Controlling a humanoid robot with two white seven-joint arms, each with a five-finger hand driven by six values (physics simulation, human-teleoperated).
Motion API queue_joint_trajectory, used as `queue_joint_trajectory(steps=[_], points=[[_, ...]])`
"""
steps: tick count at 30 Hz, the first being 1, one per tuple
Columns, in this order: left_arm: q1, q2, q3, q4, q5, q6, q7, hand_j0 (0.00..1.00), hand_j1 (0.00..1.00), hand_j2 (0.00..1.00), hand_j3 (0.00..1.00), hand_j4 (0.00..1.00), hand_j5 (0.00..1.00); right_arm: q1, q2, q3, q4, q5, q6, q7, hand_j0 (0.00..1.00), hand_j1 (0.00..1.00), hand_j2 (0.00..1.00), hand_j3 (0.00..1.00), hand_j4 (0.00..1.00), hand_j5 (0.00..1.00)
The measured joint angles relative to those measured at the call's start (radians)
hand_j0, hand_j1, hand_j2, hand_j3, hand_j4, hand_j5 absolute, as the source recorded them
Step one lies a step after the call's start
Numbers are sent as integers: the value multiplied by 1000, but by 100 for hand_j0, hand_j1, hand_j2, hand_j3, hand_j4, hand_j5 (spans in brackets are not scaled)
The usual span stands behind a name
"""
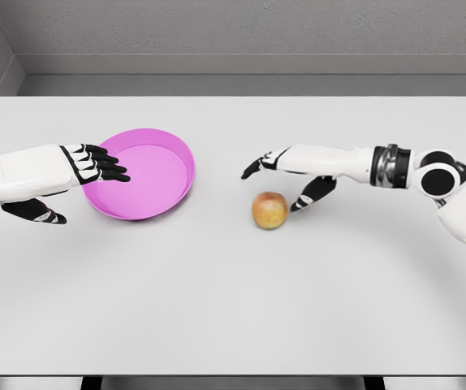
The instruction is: Put the apple on the plate with both arms
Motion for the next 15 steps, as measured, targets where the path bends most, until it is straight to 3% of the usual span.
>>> queue_joint_trajectory(steps=[2,5,7,11,13,15], points=[[0,0,0,0,0,0,0,100,100,100,100,100,100,32,-13,-60,8,0,0,0,100,100,100,100,100,100],[0,0,2,0,0,0,0,100,100,100,100,100,100,118,-48,-237,23,1,-1,0,100,100,100,100,100,100],[2,0,4,1,0,0,0,100,100,100,100,100,100,132,-75,-350,28,-1,0,0,100,100,100,100,100,100],[11,5,29,1,0,0,-4,100,100,100,100,100,100,138,-167,-475,34,-3,1,0,100,100,100,100,100,100],[-18,-1,29,1,0,0,-19,100,100,100,100,100,100,144,-197,-500,34,-3,1,0,100,100,100,100,100,100],[-113,-8,17,-5,2,0,-28,100,100,100,100,100,100,181,-210,-506,25,-2,1,0,100,100,100,100,100,100]])
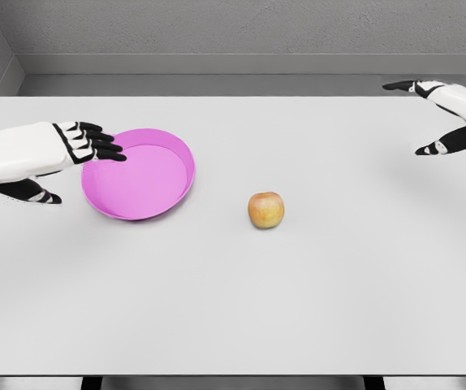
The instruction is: Put the apple on the plate with both arms
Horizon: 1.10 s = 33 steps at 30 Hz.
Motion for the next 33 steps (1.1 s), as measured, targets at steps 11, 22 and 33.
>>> queue_joint_trajectory(steps=[11,22,33], points=[[-310,-468,-409,12,-103,-1,-154,100,100,100,100,100,100,-29,11,74,-76,0,0,0,100,100,100,100,100,100],[-352,-716,-431,287,-130,-1,-158,100,100,100,100,100,100,-28,22,91,-94,1,0,0,100,100,100,100,100,100],[-338,-743,-445,378,-178,-1,-161,100,100,100,100,100,100,-26,24,105,-121,1,0,0,100,100,100,100,100,100]])
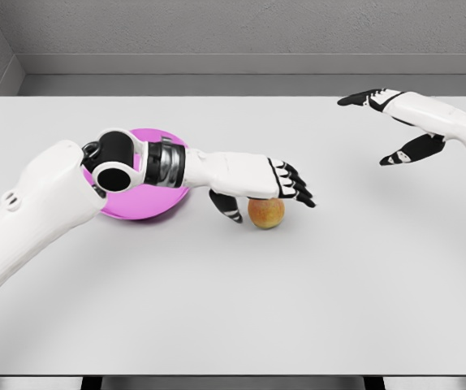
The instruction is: Put the apple on the plate with both arms
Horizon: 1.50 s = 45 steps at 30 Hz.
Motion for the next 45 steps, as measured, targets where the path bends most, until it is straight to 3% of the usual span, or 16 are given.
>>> queue_joint_trajectory(steps=[19,45], points=[[6,-70,-1,154,-126,0,0,99,99,99,99,99,99,-2,2,0,-18,-1,0,0,100,100,100,100,100,100],[8,-107,0,194,-189,0,0,86,86,86,86,86,86,-3,22,1,-37,-1,0,0,100,100,100,100,100,100]])
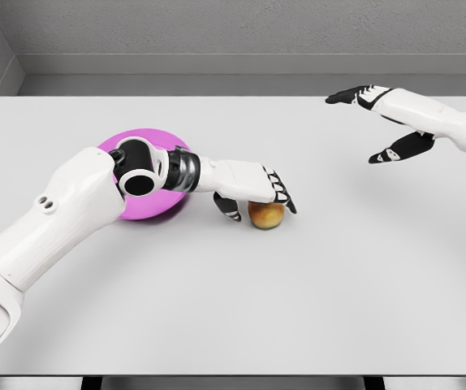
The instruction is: Put the apple on the plate with both arms
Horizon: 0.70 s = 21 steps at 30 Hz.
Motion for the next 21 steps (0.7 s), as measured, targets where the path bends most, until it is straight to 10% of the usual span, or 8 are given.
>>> queue_joint_trajectory(steps=[21], points=[[6,-1,0,1,-11,1,1,57,57,57,57,57,57,2,3,1,-2,0,0,0,100,100,100,100,100,100]])
